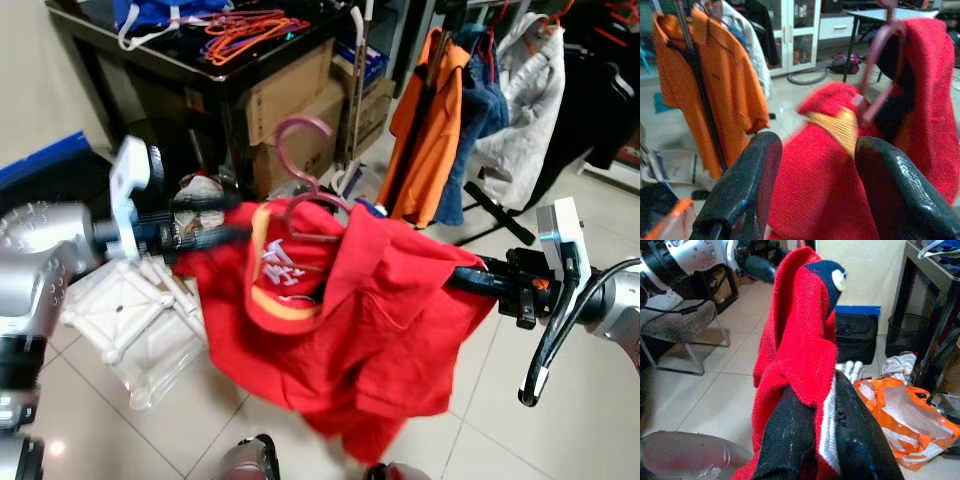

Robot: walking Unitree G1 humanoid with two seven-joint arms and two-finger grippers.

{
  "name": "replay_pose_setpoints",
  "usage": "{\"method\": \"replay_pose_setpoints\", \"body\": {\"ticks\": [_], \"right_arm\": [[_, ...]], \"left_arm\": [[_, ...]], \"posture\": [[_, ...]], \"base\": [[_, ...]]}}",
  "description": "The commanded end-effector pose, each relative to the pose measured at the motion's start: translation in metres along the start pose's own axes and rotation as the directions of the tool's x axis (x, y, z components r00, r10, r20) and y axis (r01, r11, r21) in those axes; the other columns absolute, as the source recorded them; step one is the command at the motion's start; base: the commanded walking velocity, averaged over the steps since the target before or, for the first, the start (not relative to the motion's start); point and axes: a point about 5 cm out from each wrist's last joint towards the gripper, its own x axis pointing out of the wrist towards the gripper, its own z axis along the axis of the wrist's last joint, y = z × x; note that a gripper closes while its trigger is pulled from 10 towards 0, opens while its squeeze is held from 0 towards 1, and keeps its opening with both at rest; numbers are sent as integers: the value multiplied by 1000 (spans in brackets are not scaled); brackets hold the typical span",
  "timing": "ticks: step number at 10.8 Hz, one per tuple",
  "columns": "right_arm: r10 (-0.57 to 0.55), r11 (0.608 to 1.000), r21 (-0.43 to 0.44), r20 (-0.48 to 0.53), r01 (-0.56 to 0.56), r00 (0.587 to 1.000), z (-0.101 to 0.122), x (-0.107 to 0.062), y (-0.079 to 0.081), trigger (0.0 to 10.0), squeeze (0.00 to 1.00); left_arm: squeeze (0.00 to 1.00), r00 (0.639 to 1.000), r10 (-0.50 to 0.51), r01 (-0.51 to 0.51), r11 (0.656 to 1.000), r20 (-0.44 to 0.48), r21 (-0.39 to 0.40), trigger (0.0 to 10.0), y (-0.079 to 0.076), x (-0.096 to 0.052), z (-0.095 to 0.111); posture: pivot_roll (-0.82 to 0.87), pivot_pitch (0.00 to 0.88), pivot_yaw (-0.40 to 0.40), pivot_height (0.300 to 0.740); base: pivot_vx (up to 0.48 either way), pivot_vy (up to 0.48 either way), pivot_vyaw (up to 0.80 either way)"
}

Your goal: Hang hanger

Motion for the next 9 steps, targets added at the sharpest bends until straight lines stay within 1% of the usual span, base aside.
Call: {"method": "replay_pose_setpoints", "body": {"ticks": [1, 2, 3, 4, 5, 6, 7, 8, 9], "right_arm": [[22, 999, -35, 37, -21, 999, 11, 0, 5, 0, 0], [24, 999, -36, 27, -23, 999, 10, -2, 6, 0, 0], [17, 999, -34, 23, -16, 1000, 10, -5, 6, 0, 0], [16, 999, -34, 21, -15, 1000, 10, -6, 6, 0, 0], [14, 999, -34, 22, -14, 1000, 10, -7, 6, 0, 0], [7, 1000, -28, 24, -6, 1000, 9, -9, 5, 0, 0], [-1, 1000, -23, 20, 2, 1000, 9, -12, 2, 0, 0], [-2, 1000, -22, 21, 3, 1000, 9, -13, 1, 0, 0], [11, 1000, -27, 28, -10, 1000, 13, -11, 1, 0, 0]], "left_arm": [[0, 999, -35, 35, 999, -2, 34, 10000, -5, 6, 4], [0, 999, -31, 32, 999, -29, 41, 10000, -4, 0, 3], [0, 997, -10, 12, 1000, -79, 28, 10000, -1, -15, -4], [0, 996, -6, 8, 1000, -89, 28, 10000, 0, -18, -6], [0, 994, -13, 15, 1000, -108, 22, 10000, -3, -23, -8], [0, 992, 6, -7, 1000, -126, -8, 10000, -5, -36, -13], [0, 989, 7, -9, 1000, -149, -14, 10000, -9, -42, -17], [0, 988, -5, 2, 1000, -155, -19, 10000, -11, -43, -19], [0, 985, -6, 0, 999, -174, -33, 10000, -12, -42, -27]], "posture": [[-148, 105, 1, 740], [-152, 105, 3, 740], [-154, 102, 5, 740], [-154, 102, 5, 740], [-155, 98, 4, 740], [-154, 96, 1, 740], [-143, 94, -7, 740], [-142, 94, -8, 740], [-137, 92, -18, 740]], "base": [[0, 0, 0], [0, 0, 0], [0, 0, 0], [0, 0, 0], [0, 0, 0], [0, 0, 0], [0, 0, 0], [0, 0, 0], [0, 0, 0]]}}
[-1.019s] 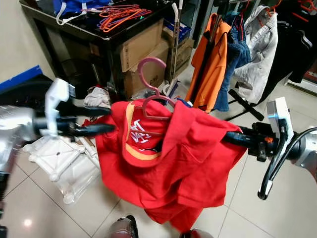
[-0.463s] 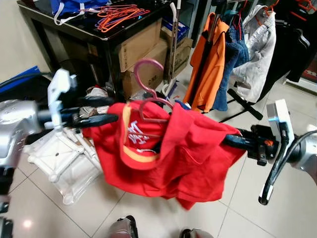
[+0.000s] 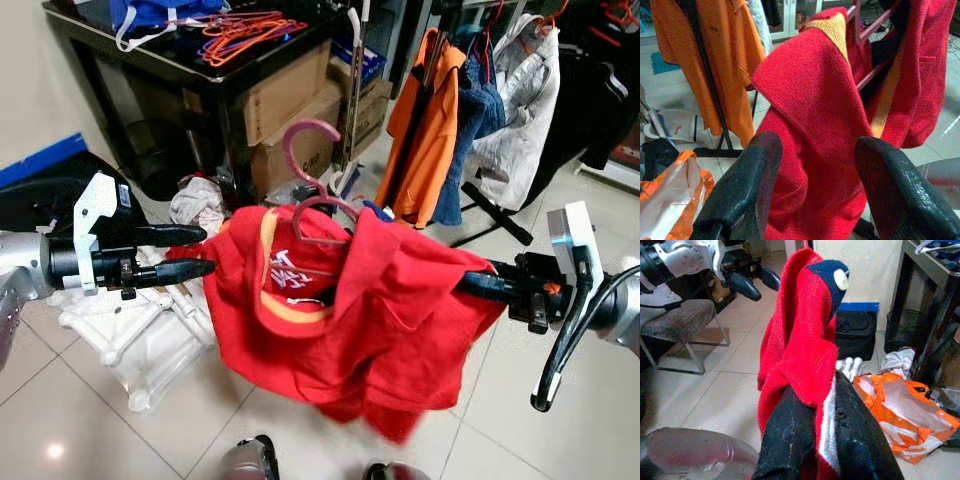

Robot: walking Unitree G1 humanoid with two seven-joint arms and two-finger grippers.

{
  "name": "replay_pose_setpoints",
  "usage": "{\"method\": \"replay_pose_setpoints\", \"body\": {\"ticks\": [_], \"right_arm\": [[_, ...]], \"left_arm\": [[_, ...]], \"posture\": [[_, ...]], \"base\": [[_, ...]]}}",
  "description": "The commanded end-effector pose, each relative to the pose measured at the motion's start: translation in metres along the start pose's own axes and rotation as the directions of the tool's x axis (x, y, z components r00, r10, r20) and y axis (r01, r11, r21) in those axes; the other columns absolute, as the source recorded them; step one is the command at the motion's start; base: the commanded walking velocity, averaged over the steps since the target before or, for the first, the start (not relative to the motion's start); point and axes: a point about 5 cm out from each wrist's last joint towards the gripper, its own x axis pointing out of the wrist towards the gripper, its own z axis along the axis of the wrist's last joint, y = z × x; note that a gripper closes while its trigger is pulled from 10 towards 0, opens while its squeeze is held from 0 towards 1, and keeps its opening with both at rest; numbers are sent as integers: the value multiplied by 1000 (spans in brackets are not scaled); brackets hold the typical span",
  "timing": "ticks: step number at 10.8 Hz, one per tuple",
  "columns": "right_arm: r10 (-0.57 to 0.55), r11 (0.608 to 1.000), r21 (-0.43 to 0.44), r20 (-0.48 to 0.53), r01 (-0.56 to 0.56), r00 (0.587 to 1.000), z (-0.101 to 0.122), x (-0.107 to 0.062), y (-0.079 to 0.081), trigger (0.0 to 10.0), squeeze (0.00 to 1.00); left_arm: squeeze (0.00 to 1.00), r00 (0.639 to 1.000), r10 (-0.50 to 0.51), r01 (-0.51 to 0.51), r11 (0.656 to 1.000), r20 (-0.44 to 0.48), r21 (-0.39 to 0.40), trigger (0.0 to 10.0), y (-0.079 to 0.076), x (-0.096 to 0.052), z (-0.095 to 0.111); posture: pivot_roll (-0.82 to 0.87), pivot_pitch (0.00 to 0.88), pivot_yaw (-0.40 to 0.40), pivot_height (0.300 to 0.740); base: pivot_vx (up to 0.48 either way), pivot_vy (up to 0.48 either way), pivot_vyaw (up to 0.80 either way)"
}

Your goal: Hang hanger

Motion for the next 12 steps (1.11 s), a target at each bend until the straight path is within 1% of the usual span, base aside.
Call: {"method": "replay_pose_setpoints", "body": {"ticks": [1, 2, 4, 5, 6, 7, 8, 9, 10, 11, 12], "right_arm": [[29, 999, -46, 42, -27, 999, 15, -2, 1, 0, 0], [46, 998, -52, 30, -44, 998, 16, -3, 2, 0, 0], [53, 997, -57, -11, -54, 999, 14, -8, 4, 0, 0], [51, 997, -56, -12, -51, 999, 14, -9, 4, 0, 0], [51, 997, -57, -9, -51, 999, 14, -9, 4, 0, 0], [54, 997, -57, -7, -55, 998, 14, -8, 5, 0, 0], [59, 997, -57, -8, -60, 998, 14, -9, 6, 0, 0], [65, 996, -60, -12, -65, 998, 15, -10, 7, 0, 0], [74, 995, -65, -13, -74, 997, 17, -10, 8, 0, 0], [81, 994, -70, -10, -81, 997, 19, -9, 10, 0, 0], [85, 994, -71, -9, -85, 996, 19, -9, 11, 0, 0]], "left_arm": [[0, 1000, 1, -1, 1000, -28, 0, 10000, 0, -1, -5], [0, 999, 16, -16, 1000, -34, -4, 10000, 2, -2, -7], [0, 999, 30, -29, 999, -37, 20, 10000, 6, -5, -2], [0, 999, 24, -23, 999, -39, 22, 10000, 6, -4, -2], [0, 999, -9, 9, 1000, -48, 14, 10000, 1, 3, -7], [0, 999, -34, 34, 999, -35, 8, 10000, -2, 8, -8], [0, 998, -52, 52, 999, -45, 0, 9569, -4, 11, -10], [0, 996, -71, 71, 997, -51, -11, 9529, -6, 13, -13], [0, 995, -85, 84, 996, -50, -13, 8431, -8, 17, -15], [0, 994, -88, 86, 996, -60, -24, 4706, -8, 18, -19], [0, 994, -91, 89, 996, -65, -30, 1333, -9, 17, -21]], "posture": [[-136, 94, -21, 740], [-140, 95, -24, 740], [-145, 97, -25, 740], [-146, 98, -24, 740], [-149, 99, -20, 740], [-150, 102, -22, 740], [-153, 105, -20, 740], [-156, 106, -21, 740], [-158, 107, -22, 740], [-160, 109, -22, 740], [-160, 110, -21, 740]], "base": [[0, 0, 0], [0, 0, 0], [0, 0, 0], [0, 0, 0], [0, 0, 0], [0, 0, 0], [0, 0, 0], [0, 0, 0], [0, 0, 0], [0, 0, 0], [0, 0, 0]]}}
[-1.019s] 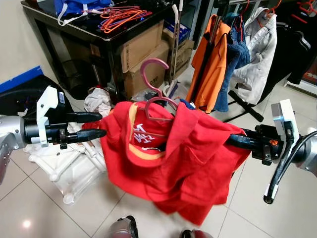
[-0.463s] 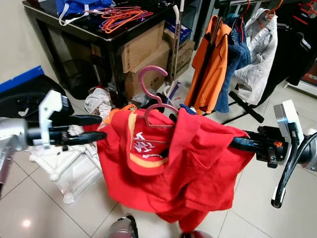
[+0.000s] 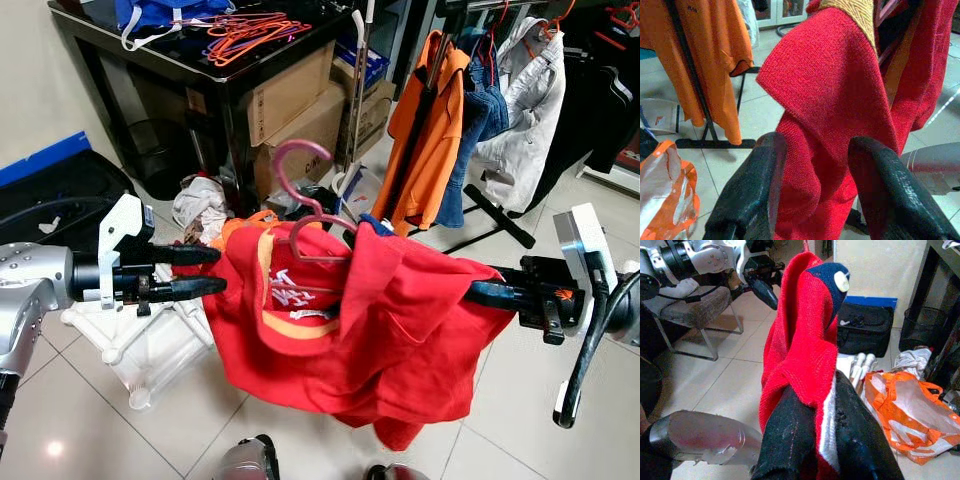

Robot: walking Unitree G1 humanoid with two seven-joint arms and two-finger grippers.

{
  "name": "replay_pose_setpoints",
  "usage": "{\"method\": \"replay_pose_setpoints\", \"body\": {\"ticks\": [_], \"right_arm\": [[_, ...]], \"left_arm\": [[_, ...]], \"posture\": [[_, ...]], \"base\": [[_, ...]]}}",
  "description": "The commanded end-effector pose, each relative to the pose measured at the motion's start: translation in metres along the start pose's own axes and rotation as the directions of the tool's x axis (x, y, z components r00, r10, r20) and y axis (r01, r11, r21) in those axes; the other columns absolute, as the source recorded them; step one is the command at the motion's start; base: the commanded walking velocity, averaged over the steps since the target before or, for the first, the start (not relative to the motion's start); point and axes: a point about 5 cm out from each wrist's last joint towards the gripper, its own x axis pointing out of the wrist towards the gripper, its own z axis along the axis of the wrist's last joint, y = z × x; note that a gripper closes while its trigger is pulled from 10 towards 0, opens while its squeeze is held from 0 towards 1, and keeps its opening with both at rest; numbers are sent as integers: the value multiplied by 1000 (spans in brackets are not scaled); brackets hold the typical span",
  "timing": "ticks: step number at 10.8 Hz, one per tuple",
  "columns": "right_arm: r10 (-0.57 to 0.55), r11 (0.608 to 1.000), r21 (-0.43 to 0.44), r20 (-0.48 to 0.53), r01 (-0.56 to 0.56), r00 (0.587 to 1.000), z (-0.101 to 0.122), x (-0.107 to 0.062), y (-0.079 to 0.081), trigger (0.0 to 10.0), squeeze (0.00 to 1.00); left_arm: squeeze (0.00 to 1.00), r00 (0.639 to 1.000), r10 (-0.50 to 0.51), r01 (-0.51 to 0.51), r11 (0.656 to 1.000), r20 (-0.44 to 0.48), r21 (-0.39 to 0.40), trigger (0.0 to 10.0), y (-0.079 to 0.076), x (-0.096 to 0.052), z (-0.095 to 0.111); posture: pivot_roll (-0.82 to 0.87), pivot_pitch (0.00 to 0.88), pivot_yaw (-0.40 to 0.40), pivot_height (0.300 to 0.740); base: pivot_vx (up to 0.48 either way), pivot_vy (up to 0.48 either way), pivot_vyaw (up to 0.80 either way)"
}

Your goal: Hang hanger

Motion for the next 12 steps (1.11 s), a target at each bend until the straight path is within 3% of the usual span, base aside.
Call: {"method": "replay_pose_setpoints", "body": {"ticks": [1, 7, 8, 9, 10, 12], "right_arm": [[27, 999, -48, 38, -25, 999, 14, -4, 5, 0, 0], [38, 998, -46, 24, -37, 999, 15, -8, 11, 0, 0], [37, 998, -43, 25, -36, 999, 14, -8, 12, 0, 0], [36, 999, -42, 25, -35, 999, 13, -8, 12, 0, 0], [36, 999, -41, 28, -35, 999, 13, -7, 11, 0, 0], [37, 999, -41, 27, -36, 999, 13, -7, 12, 0, 0]], "left_arm": [[0, 999, -26, 26, 1000, -32, -7, 0, -3, 2, -6], [0, 999, 12, -13, 1000, -44, -26, 0, 6, -4, -10], [0, 998, 54, -54, 999, -22, -3, 7882, 9, -1, -7], [0, 998, 64, -64, 998, -2, 7, 10000, 10, 0, -2], [1000, 998, 56, -56, 998, 2, 6, 10000, 10, 1, -2], [1000, 1000, 24, -24, 1000, 5, -1, 10000, 8, 3, -2]], "posture": [[-160, 111, -21, 740], [-174, 117, -16, 740], [-175, 118, -14, 740], [-173, 118, -13, 740], [-174, 118, -12, 740], [-179, 118, -10, 740]], "base": [[0, 0, 0], [0, 0, 0], [0, 0, 0], [0, 0, 0], [0, 0, 0], [0, 0, 0]]}}
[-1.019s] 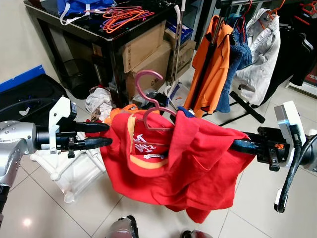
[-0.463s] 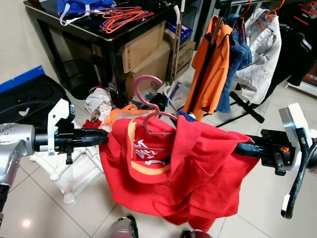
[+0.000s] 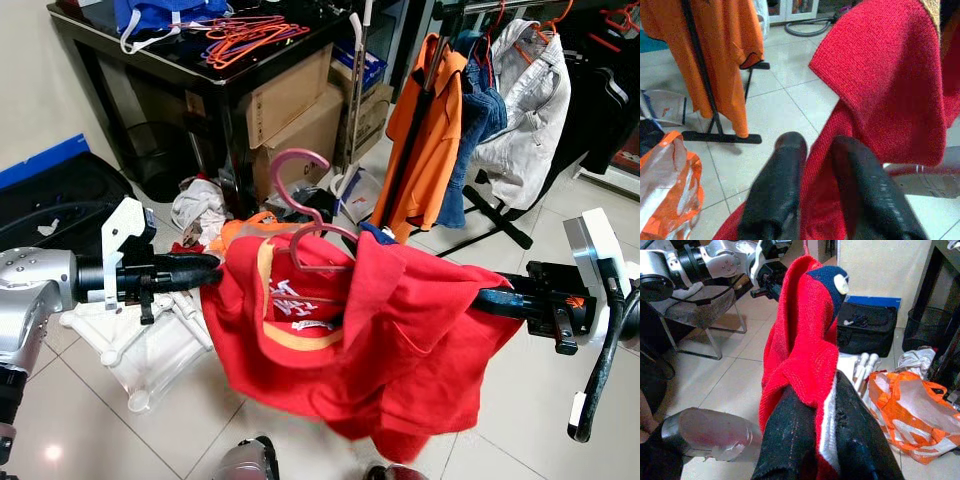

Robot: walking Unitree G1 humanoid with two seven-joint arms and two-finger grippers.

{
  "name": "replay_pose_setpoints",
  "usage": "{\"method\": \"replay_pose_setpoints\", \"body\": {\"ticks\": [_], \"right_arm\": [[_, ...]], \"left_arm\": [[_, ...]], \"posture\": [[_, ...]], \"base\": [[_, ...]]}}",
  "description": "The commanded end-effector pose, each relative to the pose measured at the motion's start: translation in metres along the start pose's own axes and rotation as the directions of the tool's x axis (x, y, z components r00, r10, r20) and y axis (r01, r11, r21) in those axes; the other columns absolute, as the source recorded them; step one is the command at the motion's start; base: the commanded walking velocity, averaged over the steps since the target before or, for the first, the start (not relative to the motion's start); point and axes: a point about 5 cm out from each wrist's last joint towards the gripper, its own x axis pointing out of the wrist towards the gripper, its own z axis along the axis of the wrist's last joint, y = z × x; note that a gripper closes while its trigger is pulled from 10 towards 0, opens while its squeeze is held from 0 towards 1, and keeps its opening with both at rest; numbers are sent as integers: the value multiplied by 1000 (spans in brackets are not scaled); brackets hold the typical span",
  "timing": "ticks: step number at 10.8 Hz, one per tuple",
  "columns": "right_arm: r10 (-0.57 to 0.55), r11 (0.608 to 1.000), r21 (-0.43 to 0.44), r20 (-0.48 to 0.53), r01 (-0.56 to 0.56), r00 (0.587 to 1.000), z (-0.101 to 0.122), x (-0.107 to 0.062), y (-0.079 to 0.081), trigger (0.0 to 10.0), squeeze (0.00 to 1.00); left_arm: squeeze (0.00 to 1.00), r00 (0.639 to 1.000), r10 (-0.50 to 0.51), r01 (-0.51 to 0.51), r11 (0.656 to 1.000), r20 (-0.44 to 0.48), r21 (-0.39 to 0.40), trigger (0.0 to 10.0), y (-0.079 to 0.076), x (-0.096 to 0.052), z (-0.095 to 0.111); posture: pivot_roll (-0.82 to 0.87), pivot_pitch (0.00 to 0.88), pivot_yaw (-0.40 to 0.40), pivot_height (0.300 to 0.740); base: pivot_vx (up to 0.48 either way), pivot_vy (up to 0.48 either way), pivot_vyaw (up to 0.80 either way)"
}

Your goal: Hang hanger

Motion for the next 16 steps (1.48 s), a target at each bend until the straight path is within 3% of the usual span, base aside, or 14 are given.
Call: {"method": "replay_pose_setpoints", "body": {"ticks": [1, 4, 5, 6, 7, 10, 13, 14, 15, 16], "right_arm": [[19, 999, -47, 31, -18, 999, 12, -2, 5, 0, 0], [25, 999, -45, 30, -24, 999, 10, 1, 6, 0, 0], [28, 999, -45, 33, -26, 999, 11, 2, 6, 0, 0], [32, 999, -45, 31, -31, 999, 11, 2, 6, 0, 0], [30, 999, -46, 35, -29, 999, 12, 2, 6, 0, 0], [15, 999, -47, 40, -14, 999, 12, 3, 2, 0, 0], [-67, 994, -79, 48, 70, 997, 13, 6, -8, 0, 0], [-124, 988, -92, 28, 126, 992, 11, 7, -14, 9647, 518], [-205, 971, -125, -12, 201, 979, 4, 9, -25, 10000, 1000], [-225, 962, -168, -41, 216, 973, 0, 8, -28, 10000, 1000]], "left_arm": [[1000, 1000, -12, 11, 999, 19, 35, 10000, 2, 1, 11], [1000, 998, -65, 65, 998, 19, 17, 10000, -4, 10, 7], [0, 996, -91, 91, 996, -9, 19, 10000, -9, 15, 2], [0, 995, -97, 97, 995, -20, 10, 8863, -11, 16, -2], [0, 992, -126, 126, 992, -31, -9, 0, -13, 17, -5], [0, 986, -167, 166, 985, 3, -53, 0, -17, 16, -5], [0, 982, -185, 187, 980, 41, -60, 0, -21, 14, 1], [0, 981, -188, 191, 980, 44, -61, 0, -22, 14, 2], [0, 979, -199, 202, 977, 52, -60, 0, -25, 14, 3], [0, 975, -214, 217, 975, 52, -57, 0, -28, 13, 3]], "posture": [[-181, 117, -9, 740], [-180, 117, -7, 740], [-178, 116, -8, 740], [-178, 116, -9, 740], [-178, 118, -10, 740], [-179, 118, -14, 740], [-171, 115, -18, 740], [-171, 114, -20, 740], [-163, 113, -23, 740], [-160, 112, -22, 740]], "base": [[0, 0, 0], [0, 0, 0], [0, 0, 0], [0, 0, 0], [0, 0, 0], [0, 0, 0], [0, 0, 0], [0, 0, 0], [0, 0, 0], [0, 0, 0]]}}
